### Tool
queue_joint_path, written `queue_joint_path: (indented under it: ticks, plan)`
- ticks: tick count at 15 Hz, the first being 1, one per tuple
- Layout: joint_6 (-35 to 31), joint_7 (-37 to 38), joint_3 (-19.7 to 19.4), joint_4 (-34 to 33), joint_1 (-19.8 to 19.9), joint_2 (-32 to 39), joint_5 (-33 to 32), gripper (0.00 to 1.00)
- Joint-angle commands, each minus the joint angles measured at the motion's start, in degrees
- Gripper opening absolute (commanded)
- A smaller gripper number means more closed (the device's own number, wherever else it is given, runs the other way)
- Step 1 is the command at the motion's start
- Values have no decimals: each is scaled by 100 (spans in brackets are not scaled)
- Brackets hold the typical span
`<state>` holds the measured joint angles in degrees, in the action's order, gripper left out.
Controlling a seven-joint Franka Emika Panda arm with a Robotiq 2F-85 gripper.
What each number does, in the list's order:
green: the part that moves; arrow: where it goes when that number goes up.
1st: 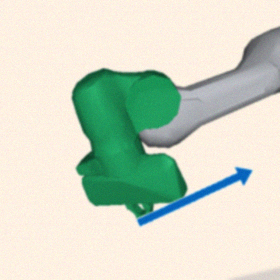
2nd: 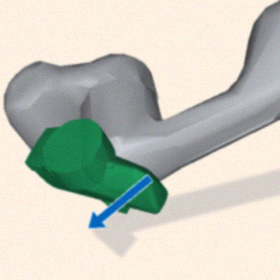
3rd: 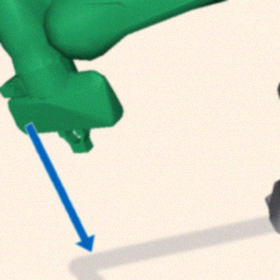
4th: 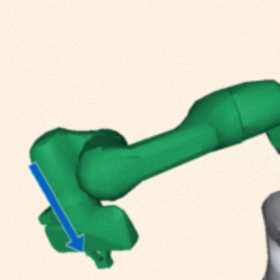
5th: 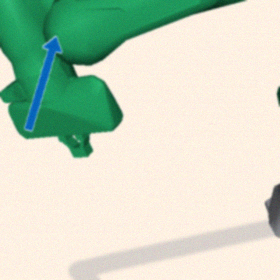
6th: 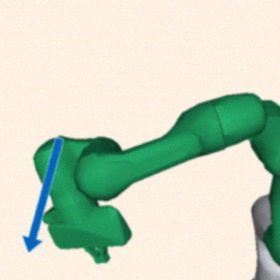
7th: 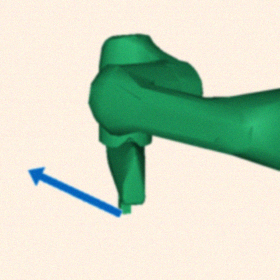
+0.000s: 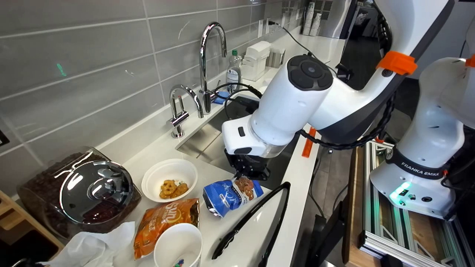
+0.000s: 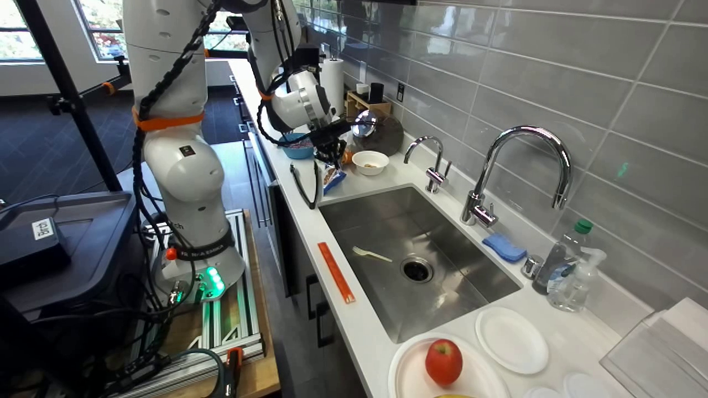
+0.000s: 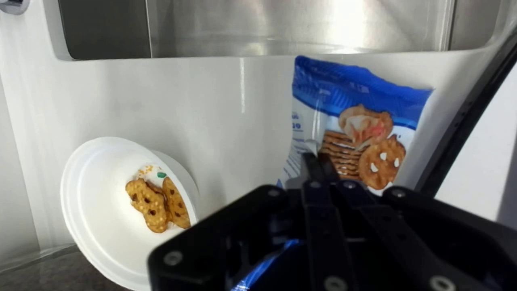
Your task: Pour the contents of the blue packet into the white bowl
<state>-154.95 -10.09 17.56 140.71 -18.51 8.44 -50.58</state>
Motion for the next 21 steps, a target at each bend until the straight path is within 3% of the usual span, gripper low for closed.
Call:
queue_joint_path:
  ticks: [1, 3, 4, 5, 15, 21]
  plan:
    - [-110, -99, -13, -95, 30, 200, 116, 0]
    - [-101, -110, -14, -141, 26, 249, 115, 0]
    - [-94, -113, -13, -161, 24, 270, 117, 9]
    - [-93, -121, -12, -187, 22, 298, 117, 27]
    - [12, -53, -6, -229, -13, 155, 68, 99]
    - [200, 28, 75, -103, -29, -265, 371, 100]
